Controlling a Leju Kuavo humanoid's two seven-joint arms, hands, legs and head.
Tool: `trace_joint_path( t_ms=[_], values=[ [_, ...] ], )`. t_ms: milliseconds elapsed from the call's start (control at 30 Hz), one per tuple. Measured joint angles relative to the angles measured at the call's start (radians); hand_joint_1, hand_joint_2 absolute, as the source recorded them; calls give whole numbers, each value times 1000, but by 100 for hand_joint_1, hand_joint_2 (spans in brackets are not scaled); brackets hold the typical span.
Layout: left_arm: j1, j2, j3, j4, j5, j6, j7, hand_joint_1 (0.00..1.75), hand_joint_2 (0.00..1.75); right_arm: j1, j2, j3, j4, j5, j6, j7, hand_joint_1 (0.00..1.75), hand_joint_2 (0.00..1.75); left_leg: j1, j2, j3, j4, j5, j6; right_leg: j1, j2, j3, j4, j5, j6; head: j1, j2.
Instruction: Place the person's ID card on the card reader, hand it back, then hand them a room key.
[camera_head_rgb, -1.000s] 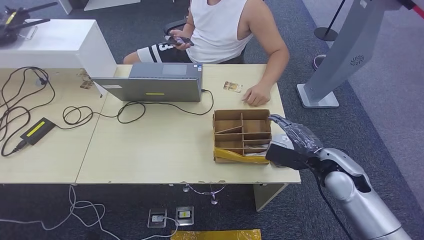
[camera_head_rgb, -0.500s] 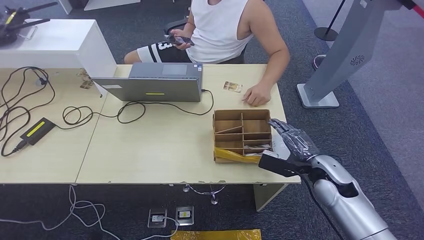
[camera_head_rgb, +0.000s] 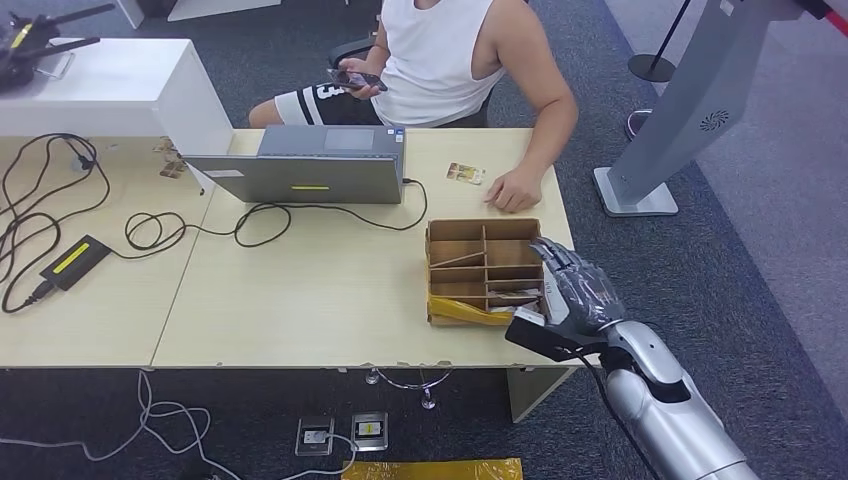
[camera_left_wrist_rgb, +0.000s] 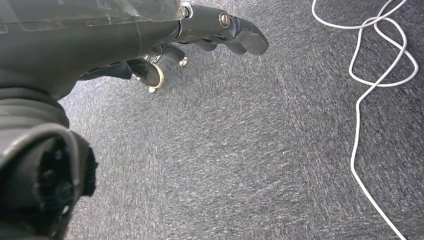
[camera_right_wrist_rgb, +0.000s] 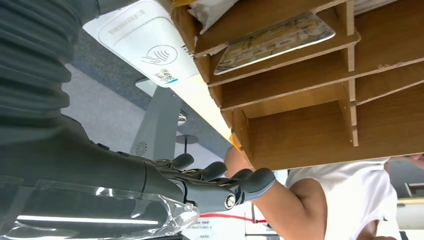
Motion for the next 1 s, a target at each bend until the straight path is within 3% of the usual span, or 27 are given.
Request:
trace_joint_path(
  t_ms=[933, 967, 1000],
  values=[
    [-10, -5, -1, 0, -12, -4, 0, 0, 0, 0, 68, 19, 87, -3, -8, -45, 0, 175, 0, 0, 0, 0, 0, 0, 0, 0, 0, 0, 0, 0, 0, 0],
    [-10, -5, -1, 0, -12, -4, 1, 0, 0, -1, 69, 20, 90, -3, -8, -45, 7, 175, 0, 0, 0, 0, 0, 0, 0, 0, 0, 0, 0, 0, 0, 0],
    [-10, -5, -1, 0, -12, -4, 1, 0, 0, -1, 70, 22, 93, -4, -8, -46, 47, 175, 0, 0, 0, 0, 0, 0, 0, 0, 0, 0, 0, 0, 0, 0]
  ],
)
